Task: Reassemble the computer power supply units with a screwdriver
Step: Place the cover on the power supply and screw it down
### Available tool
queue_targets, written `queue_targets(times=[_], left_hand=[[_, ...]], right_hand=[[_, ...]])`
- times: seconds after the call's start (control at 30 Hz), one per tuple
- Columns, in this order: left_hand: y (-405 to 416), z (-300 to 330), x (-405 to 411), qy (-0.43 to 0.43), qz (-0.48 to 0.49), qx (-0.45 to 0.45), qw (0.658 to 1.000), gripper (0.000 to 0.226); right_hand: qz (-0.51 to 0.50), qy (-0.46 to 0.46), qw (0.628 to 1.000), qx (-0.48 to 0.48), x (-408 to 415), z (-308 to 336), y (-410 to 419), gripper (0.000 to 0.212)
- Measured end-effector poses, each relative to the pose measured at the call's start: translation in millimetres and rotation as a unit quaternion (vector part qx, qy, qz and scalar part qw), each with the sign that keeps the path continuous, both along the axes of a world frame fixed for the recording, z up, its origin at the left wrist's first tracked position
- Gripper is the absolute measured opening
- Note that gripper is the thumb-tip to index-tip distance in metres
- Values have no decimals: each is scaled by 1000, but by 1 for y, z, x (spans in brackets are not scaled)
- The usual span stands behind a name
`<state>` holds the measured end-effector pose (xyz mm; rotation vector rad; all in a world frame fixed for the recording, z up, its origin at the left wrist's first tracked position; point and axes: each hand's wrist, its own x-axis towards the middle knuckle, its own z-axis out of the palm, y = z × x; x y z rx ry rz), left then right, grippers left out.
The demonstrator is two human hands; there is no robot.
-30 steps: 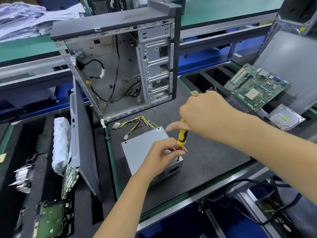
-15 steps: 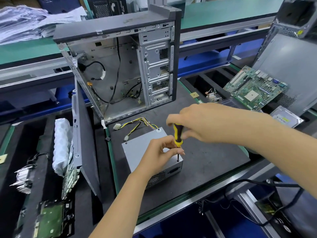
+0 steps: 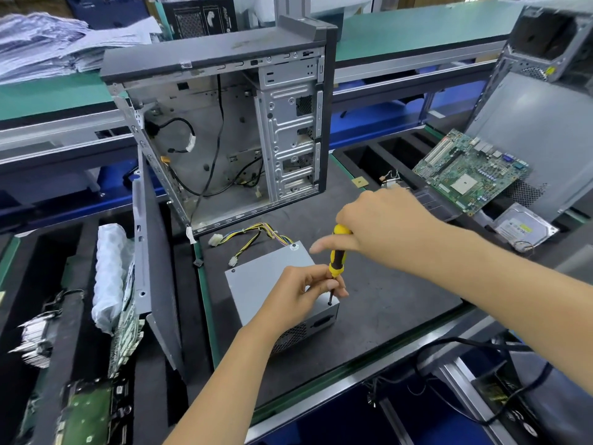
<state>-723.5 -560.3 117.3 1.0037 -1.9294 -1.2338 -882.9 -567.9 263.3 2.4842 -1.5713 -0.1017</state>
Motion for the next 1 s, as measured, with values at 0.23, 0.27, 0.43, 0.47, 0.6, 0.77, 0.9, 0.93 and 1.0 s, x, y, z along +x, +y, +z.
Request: queue_targets(times=[0.23,0.27,0.43,0.47,0.6,0.77,0.9,0.93,1.0], left_hand=[[-31,10,0,-12,-13,48,999,23],[-41,11,-1,-54,-1,31,998,25],[-91,5,-58,-413,54,-100,903,10],[-96,-1,-71,-465,42,-104,878,15],[-110,-26,-93,-569,-2,-82,818,46],[-120,-32,-95,-572,-28,-66,817,36],[-117,-29,-88,-537,-7,-70,841,24],[-115,-25,-84,-524,6,-72,849,21],[-111,-14,-74,-475,45,-73,876,12]], right_hand=[[-79,-282,955,51,-21,-12,-10,35],[-96,-286,953,32,-27,-9,-11,35],[-181,-274,945,15,-49,-12,-19,29],[-194,-269,943,19,-50,-17,-19,28],[-230,-211,950,14,-58,-37,-21,27],[-259,-145,954,28,-63,-45,-24,25],[-282,-177,941,55,-65,-47,-25,33],[-281,-199,936,66,-65,-45,-26,36],[-274,-263,920,93,-67,-39,-26,38]])
